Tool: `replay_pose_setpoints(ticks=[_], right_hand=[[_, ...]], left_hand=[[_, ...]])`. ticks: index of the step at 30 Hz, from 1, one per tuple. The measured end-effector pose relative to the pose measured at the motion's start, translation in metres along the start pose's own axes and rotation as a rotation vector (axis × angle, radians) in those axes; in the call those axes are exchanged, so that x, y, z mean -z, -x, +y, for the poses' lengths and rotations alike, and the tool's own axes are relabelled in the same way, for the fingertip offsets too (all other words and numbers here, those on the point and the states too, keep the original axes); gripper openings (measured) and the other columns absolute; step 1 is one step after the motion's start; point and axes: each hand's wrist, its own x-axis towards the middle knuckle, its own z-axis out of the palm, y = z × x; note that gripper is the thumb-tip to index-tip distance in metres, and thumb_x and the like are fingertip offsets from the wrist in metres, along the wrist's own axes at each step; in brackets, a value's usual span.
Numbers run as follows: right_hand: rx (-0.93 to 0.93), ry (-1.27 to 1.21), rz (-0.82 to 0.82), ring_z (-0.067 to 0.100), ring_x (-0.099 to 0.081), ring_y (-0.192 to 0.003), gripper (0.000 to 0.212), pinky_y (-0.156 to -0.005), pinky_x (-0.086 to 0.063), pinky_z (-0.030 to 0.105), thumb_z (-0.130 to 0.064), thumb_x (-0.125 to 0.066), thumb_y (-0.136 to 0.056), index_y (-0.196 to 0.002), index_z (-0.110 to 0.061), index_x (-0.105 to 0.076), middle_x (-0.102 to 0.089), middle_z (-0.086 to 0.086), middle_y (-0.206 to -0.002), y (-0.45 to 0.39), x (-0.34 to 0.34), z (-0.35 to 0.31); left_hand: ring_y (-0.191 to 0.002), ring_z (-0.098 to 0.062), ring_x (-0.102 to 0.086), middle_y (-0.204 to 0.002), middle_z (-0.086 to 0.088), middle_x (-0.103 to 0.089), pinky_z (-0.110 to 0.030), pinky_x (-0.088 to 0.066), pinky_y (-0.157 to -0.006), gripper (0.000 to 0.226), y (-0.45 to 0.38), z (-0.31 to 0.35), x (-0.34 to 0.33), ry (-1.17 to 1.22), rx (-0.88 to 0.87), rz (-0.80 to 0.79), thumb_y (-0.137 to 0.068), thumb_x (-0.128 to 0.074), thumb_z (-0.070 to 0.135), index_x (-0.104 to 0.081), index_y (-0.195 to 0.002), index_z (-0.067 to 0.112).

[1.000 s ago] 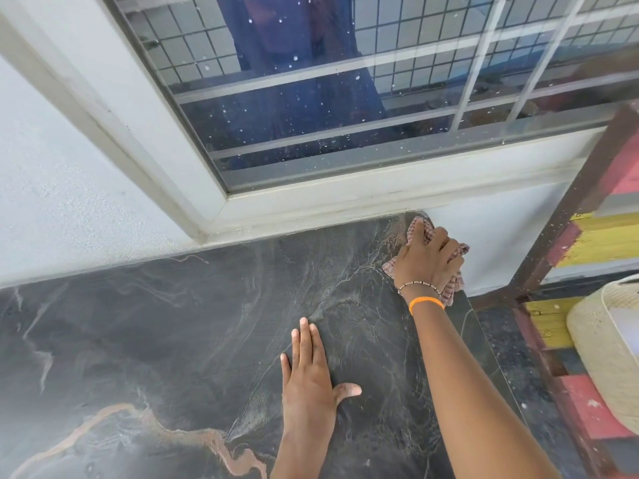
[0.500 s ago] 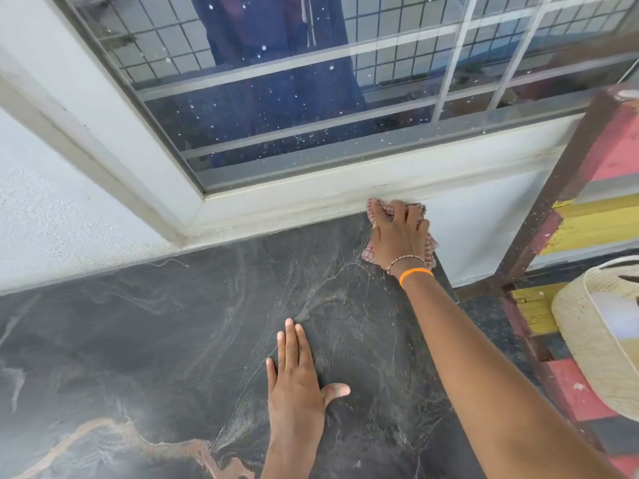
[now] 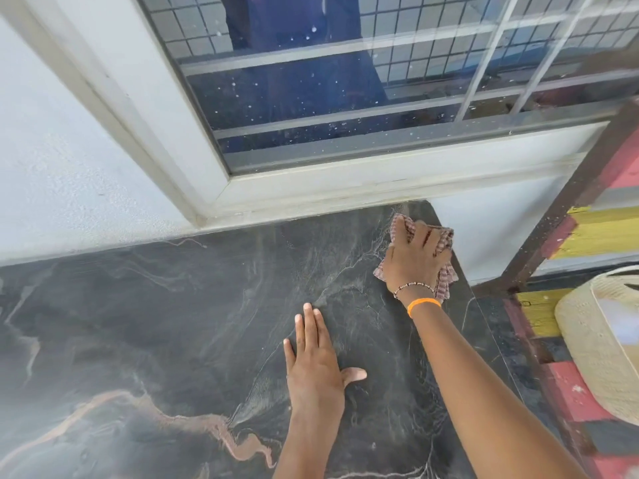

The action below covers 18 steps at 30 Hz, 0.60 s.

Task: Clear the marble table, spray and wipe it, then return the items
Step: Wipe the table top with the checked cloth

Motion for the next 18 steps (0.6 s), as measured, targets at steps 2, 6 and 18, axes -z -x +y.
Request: replay_pose_setpoints(ticks=[2,6,18], right_hand=[[0.124,-0.035,-0.041,0.034,-0.023,-0.134,0.056,-0.101,-0.024,0.059,-0.027,-0.042,-0.09,-0.143,-0.025,-0.024,-0.026,0.013,-0.148,0.004,-0.003,-0.022],[0.373,-0.09,-0.14,0.029,-0.008,-0.144,0.058,-0.11,-0.009,0.06,-0.032,-0.036,-0.093,-0.146,-0.025,-0.015,-0.012,0.006,-0.157,0.022,-0.012,-0.086],[1.101,-0.132,-0.276,0.024,-0.014,-0.143,0.058,-0.114,0.001,0.055,-0.025,-0.046,-0.088,-0.142,-0.03,-0.026,-0.022,-0.002,-0.155,0.16,-0.018,-0.123]], left_hand=[[-0.143,-0.021,0.02,-0.151,-0.002,0.03,-0.039,0.002,-0.118,0.108,0.004,-0.004,-0.001,0.038,-0.02,0.03,-0.077,-0.041,0.068,0.025,-0.139,0.01],[-0.133,-0.023,0.034,-0.141,-0.002,0.041,-0.037,0.004,-0.118,0.111,0.032,-0.02,-0.009,0.096,0.056,0.126,-0.063,-0.011,0.084,0.033,-0.134,0.01],[-0.126,0.008,0.039,-0.155,-0.011,0.008,-0.009,0.023,-0.102,0.112,0.123,-0.07,-0.028,0.167,-0.009,0.095,-0.064,-0.031,0.079,0.033,-0.137,0.023]])
